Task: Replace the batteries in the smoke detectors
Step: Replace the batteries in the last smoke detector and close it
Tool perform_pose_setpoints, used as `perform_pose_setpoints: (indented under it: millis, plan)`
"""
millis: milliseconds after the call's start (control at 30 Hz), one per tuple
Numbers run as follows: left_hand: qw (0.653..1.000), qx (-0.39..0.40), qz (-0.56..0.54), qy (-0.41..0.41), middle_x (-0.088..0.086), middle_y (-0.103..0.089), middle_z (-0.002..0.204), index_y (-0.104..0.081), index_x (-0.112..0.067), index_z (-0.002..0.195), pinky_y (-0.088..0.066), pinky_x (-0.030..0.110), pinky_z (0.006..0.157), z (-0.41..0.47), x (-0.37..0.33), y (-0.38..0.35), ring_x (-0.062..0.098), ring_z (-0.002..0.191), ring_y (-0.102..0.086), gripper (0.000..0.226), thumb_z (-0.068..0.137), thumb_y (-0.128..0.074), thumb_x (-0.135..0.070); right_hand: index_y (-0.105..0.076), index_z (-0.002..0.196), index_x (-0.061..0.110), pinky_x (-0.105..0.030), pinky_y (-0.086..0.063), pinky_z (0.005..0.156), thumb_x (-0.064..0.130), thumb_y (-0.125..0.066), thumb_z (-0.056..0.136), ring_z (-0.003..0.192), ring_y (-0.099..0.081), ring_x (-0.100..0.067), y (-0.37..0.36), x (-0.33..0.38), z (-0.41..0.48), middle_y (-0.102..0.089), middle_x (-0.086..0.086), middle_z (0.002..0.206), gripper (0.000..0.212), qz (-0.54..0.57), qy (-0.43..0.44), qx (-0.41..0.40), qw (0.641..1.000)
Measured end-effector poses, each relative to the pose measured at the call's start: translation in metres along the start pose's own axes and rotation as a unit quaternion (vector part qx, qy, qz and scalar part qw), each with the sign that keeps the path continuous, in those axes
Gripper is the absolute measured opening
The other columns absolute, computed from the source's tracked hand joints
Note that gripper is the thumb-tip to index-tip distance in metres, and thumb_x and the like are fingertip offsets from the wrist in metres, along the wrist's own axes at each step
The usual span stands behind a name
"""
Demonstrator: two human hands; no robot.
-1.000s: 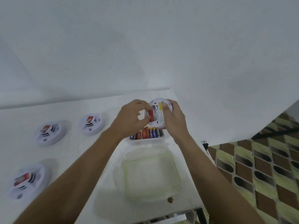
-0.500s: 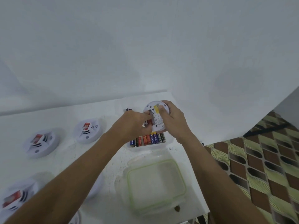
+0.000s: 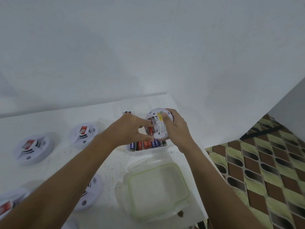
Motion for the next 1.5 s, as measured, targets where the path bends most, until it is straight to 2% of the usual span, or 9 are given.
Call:
perform_pose_setpoints:
  millis: [100,267,367,500,733,933,1133,1267,1500]
  plan:
    - [0.996,-0.004,-0.075,0.042,0.001,-0.075,0.103,-0.073,-0.017,0.114,-0.059,0.028,0.08,0.001,0.006,0.003,0.01,0.086,-0.072,0.042,0.076,-0.08,-0.036,-0.056,0.127,0.024,-0.027,-0.056,0.083,0.037,-0.044,0.105,0.097,-0.064,0.0,0.002,-0.001,-0.001,-0.064,0.015,0.107,0.028,0.007,-0.002,-0.014,1.0]
    - [0.971,-0.088,-0.177,0.133,-0.023,-0.072,0.076,-0.077,-0.019,0.098,-0.054,0.016,0.06,-0.007,0.021,0.019,0.004,0.056,-0.068,0.018,0.085,-0.068,-0.01,-0.052,0.122,0.027,-0.04,-0.059,0.085,0.035,-0.043,0.106,0.093,-0.063,-0.003,0.016,-0.004,-0.005,-0.061,0.017,0.099,0.021,0.034,-0.016,-0.085,0.996]
    - [0.983,-0.077,-0.108,0.124,-0.013,-0.069,0.069,-0.071,-0.023,0.093,-0.043,0.014,0.053,-0.008,0.024,0.016,0.005,0.047,-0.053,0.013,0.089,-0.061,-0.015,-0.051,0.121,0.026,-0.038,-0.059,0.082,0.032,-0.043,0.106,0.085,-0.061,-0.001,0.025,-0.007,-0.006,-0.06,0.017,0.095,0.018,0.045,-0.027,-0.111,0.992]
    - [0.991,0.088,0.025,0.096,-0.006,-0.069,0.081,-0.065,-0.021,0.098,-0.043,0.029,0.069,-0.009,0.029,-0.026,0.007,0.067,-0.054,0.018,0.098,-0.051,-0.032,-0.052,0.126,0.022,-0.028,-0.056,0.077,0.032,-0.043,0.106,0.087,-0.06,-0.002,0.026,-0.009,-0.005,-0.059,0.017,0.097,0.025,0.049,-0.037,-0.108,0.992]
    - [0.966,0.156,0.196,0.061,-0.012,-0.072,0.102,-0.069,-0.03,0.115,-0.029,0.033,0.094,-0.002,0.03,-0.048,0.009,0.102,-0.051,0.033,0.098,-0.047,-0.048,-0.052,0.126,0.027,-0.048,-0.059,0.087,0.037,-0.043,0.105,0.1,-0.06,-0.006,0.015,-0.014,-0.001,-0.06,0.017,0.104,0.025,0.059,-0.055,-0.071,0.994]
    - [0.988,0.078,0.055,0.12,-0.007,-0.066,0.074,-0.075,-0.015,0.089,-0.038,0.021,0.065,0.009,0.041,-0.017,0.005,0.064,-0.054,0.026,0.095,-0.057,-0.033,-0.053,0.125,0.028,-0.049,-0.06,0.086,0.038,-0.044,0.105,0.103,-0.062,-0.009,0.007,-0.016,0.002,-0.061,0.016,0.106,0.024,0.068,-0.067,-0.054,0.994]
    - [0.977,-0.062,0.026,0.204,0.003,-0.069,0.081,-0.074,-0.012,0.09,-0.049,0.03,0.081,0.042,0.086,0.017,0.021,0.078,-0.063,0.018,0.092,-0.059,-0.02,-0.053,0.124,0.027,-0.033,-0.063,0.071,0.034,-0.044,0.106,0.099,-0.061,-0.008,0.008,-0.013,0.007,-0.059,0.016,0.106,0.021,0.09,-0.066,-0.062,0.992]
    - [0.959,0.044,0.131,0.249,0.011,-0.072,0.094,-0.072,-0.008,0.083,-0.051,0.032,0.074,0.068,0.123,-0.011,0.027,0.081,-0.064,0.021,0.091,-0.063,-0.025,-0.053,0.123,0.028,-0.045,-0.062,0.079,0.035,-0.045,0.105,0.1,-0.062,-0.008,0.009,-0.011,0.011,-0.06,0.016,0.106,0.02,0.091,-0.063,-0.068,0.992]
    - [0.922,0.145,0.212,0.289,0.008,-0.052,0.078,-0.051,-0.008,0.075,-0.048,0.034,0.065,0.087,0.133,-0.027,0.029,0.078,-0.058,0.036,0.079,-0.079,-0.03,-0.055,0.123,0.025,-0.032,-0.061,0.053,0.031,-0.046,0.106,0.091,-0.064,-0.008,0.008,-0.008,0.013,-0.061,0.01,0.107,0.02,0.121,-0.069,-0.05,0.989]
Point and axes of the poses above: each hand's wrist, its own z-axis towards the middle knuckle, its own y-axis out of the back of the hand, x = y × z, the point moved 9 cm from there along z, towards the middle knuckle
